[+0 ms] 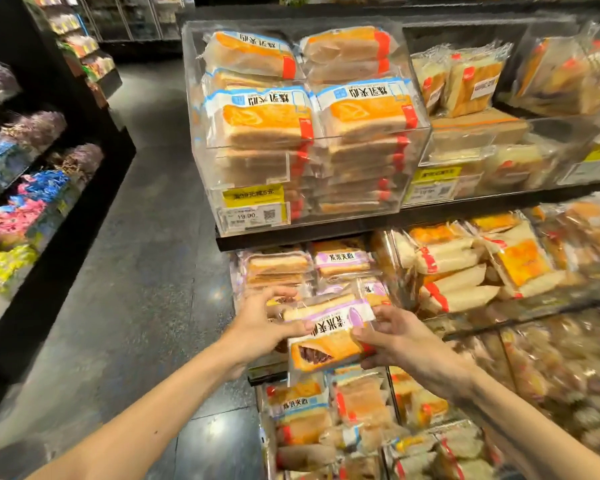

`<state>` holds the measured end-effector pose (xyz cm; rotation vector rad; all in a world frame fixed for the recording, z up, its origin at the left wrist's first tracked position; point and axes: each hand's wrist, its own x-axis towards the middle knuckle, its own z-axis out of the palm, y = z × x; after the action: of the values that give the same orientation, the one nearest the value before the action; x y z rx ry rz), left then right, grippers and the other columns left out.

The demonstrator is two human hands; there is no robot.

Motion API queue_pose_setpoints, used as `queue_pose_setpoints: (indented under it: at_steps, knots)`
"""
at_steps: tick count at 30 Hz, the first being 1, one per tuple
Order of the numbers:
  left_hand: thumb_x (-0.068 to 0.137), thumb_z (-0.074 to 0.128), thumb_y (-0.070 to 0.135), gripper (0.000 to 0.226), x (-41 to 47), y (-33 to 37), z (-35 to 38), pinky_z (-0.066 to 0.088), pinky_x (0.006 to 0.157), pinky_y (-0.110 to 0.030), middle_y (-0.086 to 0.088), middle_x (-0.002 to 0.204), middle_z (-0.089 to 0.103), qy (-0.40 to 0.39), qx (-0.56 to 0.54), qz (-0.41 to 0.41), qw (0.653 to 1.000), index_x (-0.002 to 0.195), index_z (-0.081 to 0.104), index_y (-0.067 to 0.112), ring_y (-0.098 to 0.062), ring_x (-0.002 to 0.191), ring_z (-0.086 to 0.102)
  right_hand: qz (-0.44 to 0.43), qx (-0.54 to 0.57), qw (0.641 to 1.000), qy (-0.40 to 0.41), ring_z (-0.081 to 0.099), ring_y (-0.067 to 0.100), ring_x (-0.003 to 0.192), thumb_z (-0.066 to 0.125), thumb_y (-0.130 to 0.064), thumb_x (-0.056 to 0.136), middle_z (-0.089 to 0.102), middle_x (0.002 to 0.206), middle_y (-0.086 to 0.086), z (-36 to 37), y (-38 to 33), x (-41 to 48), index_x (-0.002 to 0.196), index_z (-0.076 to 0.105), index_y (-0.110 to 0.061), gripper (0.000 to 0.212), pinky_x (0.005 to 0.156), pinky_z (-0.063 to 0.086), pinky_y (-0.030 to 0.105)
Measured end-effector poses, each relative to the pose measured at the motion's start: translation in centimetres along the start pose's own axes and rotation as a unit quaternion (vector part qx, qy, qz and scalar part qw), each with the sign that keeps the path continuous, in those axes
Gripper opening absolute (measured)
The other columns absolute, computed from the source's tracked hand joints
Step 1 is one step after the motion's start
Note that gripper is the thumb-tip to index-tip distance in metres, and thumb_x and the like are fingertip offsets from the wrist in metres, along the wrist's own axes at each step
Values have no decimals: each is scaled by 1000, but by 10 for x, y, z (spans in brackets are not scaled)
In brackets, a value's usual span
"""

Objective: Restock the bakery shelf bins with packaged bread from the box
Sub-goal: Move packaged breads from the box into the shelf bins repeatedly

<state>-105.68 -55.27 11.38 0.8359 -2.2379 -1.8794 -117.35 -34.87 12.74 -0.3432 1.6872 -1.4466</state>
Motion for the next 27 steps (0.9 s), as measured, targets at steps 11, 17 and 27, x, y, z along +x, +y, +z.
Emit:
queue_pose_setpoints:
  at_steps: [11, 17, 27]
  knots:
    - [79, 82, 25, 31, 61, 9, 70, 43, 94, -29, 7, 102, 72, 169, 103, 58, 978, 106, 71, 34, -15, 111, 60, 6, 186, 974, 128, 74, 28, 91, 70, -14, 92, 70, 111, 22, -20, -14, 90, 132, 47, -1, 48, 70, 62, 29]
    - [94, 61, 47, 40, 77, 21, 96, 48, 84, -38, -4, 116, 62, 241, 398, 83, 881, 129, 59, 30, -29, 108, 62, -57, 0, 979, 197, 69, 25, 100, 71, -11, 90, 63, 107, 5, -25, -8, 105, 116, 35, -26, 47, 88, 59, 40]
    - [98, 54, 46, 38, 94, 38, 114, 49, 75, -40, -7, 122, 47, 258, 492, 10, 831, 121, 61, 17, -30, 99, 65, -88, -439, 872, 198, 58, 37, 119, 50, -26, 103, 63, 124, 18, -32, -21, 120, 133, 46, -10, 34, 96, 47, 45]
